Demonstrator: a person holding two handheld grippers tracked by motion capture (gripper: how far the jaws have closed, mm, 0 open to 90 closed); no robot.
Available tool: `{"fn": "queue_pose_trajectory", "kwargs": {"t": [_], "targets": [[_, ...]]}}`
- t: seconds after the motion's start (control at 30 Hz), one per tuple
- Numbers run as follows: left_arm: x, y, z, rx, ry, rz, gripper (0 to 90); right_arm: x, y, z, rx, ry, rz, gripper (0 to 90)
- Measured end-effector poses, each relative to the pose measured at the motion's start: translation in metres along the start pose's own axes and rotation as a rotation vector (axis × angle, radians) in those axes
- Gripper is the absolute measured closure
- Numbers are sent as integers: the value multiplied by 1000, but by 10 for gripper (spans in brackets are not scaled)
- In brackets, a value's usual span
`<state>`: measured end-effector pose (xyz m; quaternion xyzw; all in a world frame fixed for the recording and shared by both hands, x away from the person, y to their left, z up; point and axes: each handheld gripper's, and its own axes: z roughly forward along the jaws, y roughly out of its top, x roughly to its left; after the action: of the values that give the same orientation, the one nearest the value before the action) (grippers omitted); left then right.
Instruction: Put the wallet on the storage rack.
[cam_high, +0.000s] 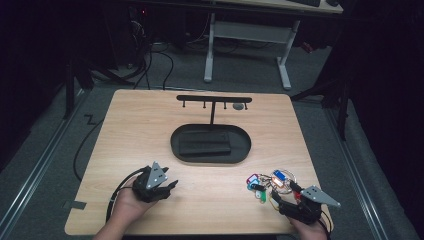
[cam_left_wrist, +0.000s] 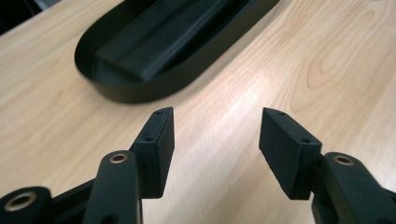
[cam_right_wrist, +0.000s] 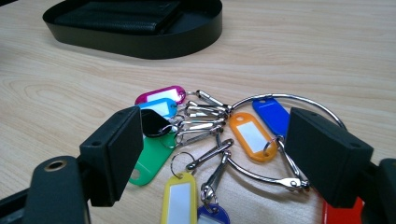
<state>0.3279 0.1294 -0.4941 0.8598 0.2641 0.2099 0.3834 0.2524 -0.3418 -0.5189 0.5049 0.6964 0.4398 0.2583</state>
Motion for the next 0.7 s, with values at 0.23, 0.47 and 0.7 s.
{"fn": "queue_pose_trajectory", "kwargs": {"t": [0.23,0.47,0.7], "targets": [[1,-32,-21,5,33,-126,389,-1,0,0,11,-1,-21,214],[4,-54,-32,-15,6,-209,298,3,2,-3,1,-1,-69,158],[8,-59,-29,-27,-41,-215,269,10,6,-2,44,-26,-83,150]]}}
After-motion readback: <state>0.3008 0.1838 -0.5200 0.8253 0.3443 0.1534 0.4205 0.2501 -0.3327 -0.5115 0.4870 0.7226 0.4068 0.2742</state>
